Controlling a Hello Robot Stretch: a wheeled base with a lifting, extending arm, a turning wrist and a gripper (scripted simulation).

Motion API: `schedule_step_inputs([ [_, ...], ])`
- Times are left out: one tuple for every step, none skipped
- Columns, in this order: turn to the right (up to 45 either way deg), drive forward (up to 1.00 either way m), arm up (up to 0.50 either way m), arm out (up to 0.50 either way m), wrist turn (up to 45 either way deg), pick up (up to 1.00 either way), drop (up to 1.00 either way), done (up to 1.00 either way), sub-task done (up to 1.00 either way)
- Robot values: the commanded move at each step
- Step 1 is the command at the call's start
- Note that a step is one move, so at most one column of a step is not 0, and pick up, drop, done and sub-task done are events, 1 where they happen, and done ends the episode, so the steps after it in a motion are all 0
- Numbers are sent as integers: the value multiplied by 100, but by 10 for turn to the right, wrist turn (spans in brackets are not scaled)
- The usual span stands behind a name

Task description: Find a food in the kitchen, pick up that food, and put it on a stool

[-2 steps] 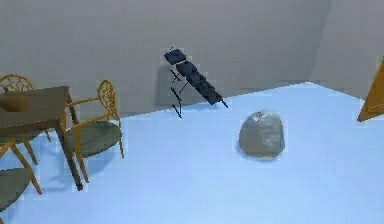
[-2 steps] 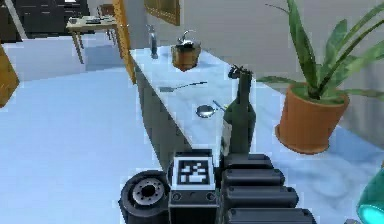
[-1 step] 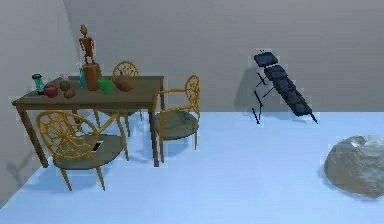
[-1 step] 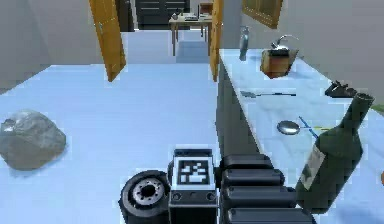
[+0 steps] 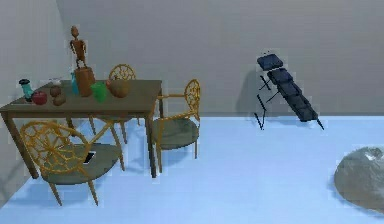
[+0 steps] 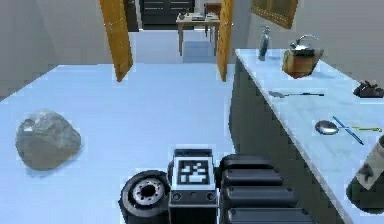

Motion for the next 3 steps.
schedule_step_inputs([
  [270, 0, 0, 0, 0, 0, 0, 0, 0],
  [0, 100, 0, 0, 0, 0, 0, 0, 0],
  [0, 95, 0, 0, 0, 0, 0, 0, 0],
])
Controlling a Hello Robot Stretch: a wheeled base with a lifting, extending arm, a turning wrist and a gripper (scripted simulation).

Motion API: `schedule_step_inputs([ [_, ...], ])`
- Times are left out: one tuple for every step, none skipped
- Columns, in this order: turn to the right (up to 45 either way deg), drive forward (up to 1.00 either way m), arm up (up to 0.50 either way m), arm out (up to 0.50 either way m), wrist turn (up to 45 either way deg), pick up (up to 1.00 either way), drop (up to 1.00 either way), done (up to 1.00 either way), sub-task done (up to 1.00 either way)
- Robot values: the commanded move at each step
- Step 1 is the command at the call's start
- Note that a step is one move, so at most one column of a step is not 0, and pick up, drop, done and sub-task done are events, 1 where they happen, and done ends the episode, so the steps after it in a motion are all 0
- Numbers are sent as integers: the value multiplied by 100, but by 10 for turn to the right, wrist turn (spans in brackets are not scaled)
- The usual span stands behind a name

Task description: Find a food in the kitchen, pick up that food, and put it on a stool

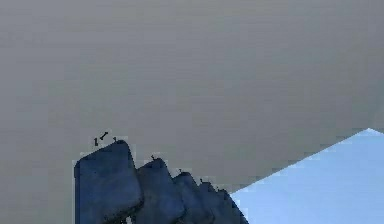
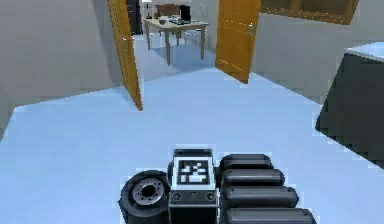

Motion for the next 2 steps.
schedule_step_inputs([
  [450, 0, 0, 0, 0, 0, 0, 0, 0],
  [240, 0, 0, 0, 0, 0, 0, 0, 0],
])
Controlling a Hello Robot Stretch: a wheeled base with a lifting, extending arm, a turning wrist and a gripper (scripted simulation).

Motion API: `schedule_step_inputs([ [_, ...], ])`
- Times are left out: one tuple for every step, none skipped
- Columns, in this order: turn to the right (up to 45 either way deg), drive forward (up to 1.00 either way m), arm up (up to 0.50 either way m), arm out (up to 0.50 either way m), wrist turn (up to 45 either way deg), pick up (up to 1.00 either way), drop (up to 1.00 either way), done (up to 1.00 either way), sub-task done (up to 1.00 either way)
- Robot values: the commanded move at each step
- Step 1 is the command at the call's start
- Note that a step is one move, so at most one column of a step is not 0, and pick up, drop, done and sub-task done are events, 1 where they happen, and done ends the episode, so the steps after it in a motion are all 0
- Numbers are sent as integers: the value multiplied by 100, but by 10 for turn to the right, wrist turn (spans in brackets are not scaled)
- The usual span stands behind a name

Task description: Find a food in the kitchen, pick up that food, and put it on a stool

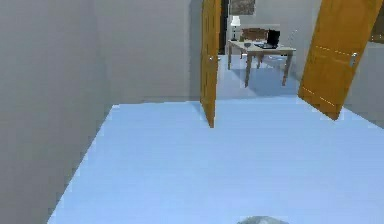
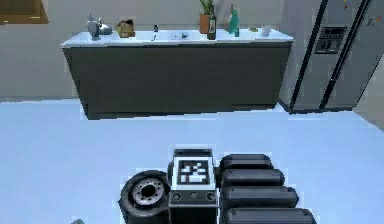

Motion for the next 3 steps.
schedule_step_inputs([
  [-450, 0, 0, 0, 0, 0, 0, 0, 0],
  [-210, 0, 0, 0, 0, 0, 0, 0, 0],
  [-30, 0, 0, 0, 0, 0, 0, 0, 0],
])
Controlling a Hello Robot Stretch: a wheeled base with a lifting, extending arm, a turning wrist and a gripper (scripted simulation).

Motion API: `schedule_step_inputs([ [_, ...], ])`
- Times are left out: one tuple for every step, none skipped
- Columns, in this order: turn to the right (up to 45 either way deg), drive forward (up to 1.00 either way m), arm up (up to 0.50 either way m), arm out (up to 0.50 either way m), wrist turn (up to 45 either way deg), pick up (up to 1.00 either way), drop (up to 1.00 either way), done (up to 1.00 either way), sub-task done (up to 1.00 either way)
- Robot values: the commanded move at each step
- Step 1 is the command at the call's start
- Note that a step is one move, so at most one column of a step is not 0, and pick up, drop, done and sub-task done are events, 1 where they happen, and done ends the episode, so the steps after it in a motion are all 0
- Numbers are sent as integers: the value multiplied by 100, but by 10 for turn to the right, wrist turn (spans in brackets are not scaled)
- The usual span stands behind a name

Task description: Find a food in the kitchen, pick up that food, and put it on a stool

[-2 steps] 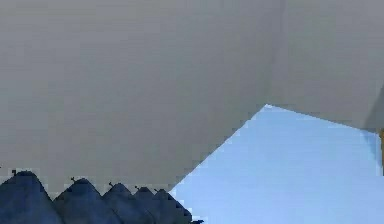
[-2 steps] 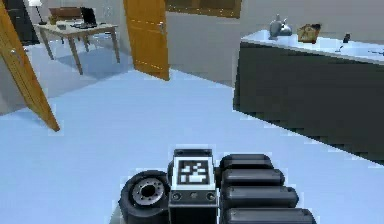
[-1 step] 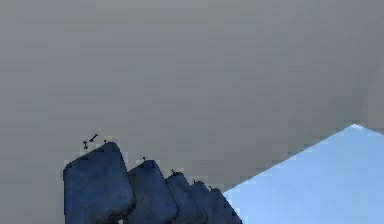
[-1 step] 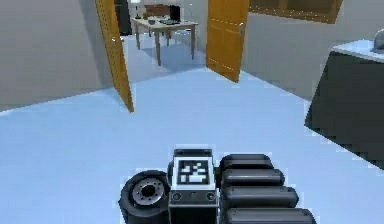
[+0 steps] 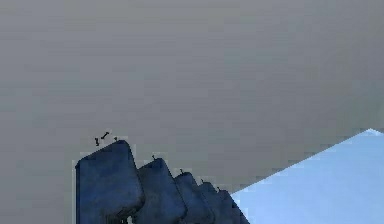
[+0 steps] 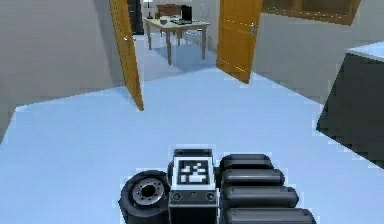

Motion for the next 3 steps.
schedule_step_inputs([
  [450, 0, 0, 0, 0, 0, 0, 0, 0],
  [240, 0, 0, 0, 0, 0, 0, 0, 0],
  [-450, 0, 0, 0, 0, 0, 0, 0, 0],
])
